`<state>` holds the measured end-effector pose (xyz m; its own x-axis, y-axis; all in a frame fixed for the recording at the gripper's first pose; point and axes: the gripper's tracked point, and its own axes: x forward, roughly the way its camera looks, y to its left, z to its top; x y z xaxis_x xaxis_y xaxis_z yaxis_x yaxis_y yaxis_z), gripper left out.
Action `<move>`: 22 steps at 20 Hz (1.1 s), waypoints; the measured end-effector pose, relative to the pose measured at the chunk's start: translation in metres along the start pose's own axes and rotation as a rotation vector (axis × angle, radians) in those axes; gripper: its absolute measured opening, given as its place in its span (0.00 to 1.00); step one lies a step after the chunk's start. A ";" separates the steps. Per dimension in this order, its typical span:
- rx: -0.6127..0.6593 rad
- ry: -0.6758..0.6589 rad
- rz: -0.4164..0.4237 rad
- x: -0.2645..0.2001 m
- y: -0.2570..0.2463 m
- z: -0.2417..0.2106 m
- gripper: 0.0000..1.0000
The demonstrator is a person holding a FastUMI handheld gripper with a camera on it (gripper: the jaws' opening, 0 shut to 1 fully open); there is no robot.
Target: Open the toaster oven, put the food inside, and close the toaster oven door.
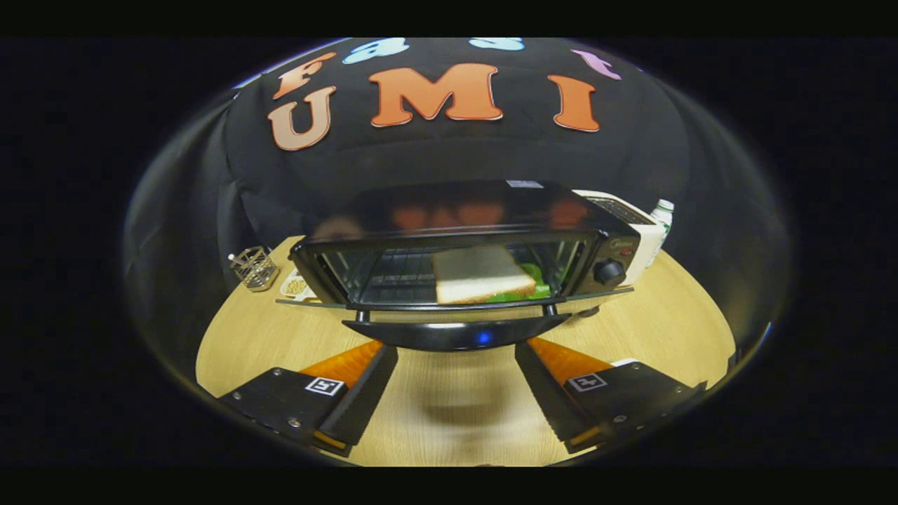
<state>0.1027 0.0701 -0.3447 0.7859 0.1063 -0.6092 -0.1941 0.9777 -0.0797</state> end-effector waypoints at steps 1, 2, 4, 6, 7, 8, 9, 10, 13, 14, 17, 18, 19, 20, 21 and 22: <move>0.003 -0.008 -0.001 0.004 0.000 0.006 1.00; 0.006 -0.017 -0.003 0.009 -0.001 0.013 1.00; 0.011 -0.046 -0.013 0.020 -0.004 0.025 1.00; 0.015 -0.068 -0.018 0.028 -0.005 0.035 1.00; 0.019 -0.072 -0.022 0.031 -0.006 0.038 0.99; 0.026 -0.072 -0.026 0.031 -0.008 0.041 0.99; 0.037 -0.072 -0.026 0.030 -0.007 0.042 1.00; 0.040 -0.072 -0.028 0.026 -0.006 0.042 1.00; 0.017 -0.081 -0.057 0.005 -0.020 0.041 0.99; 0.014 -0.092 -0.074 -0.005 -0.027 0.044 1.00; 0.032 -0.157 -0.101 -0.041 -0.041 0.069 0.99; 0.034 -0.189 -0.107 -0.053 -0.046 0.083 0.99; 0.031 -0.227 -0.116 -0.065 -0.051 0.098 0.99; 0.024 -0.265 -0.125 -0.084 -0.058 0.111 0.99; 0.019 -0.304 -0.129 -0.103 -0.062 0.129 0.99; 0.015 -0.342 -0.128 -0.119 -0.066 0.145 0.99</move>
<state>0.1069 0.0197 -0.1519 0.9547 0.0351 -0.2956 -0.0751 0.9893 -0.1253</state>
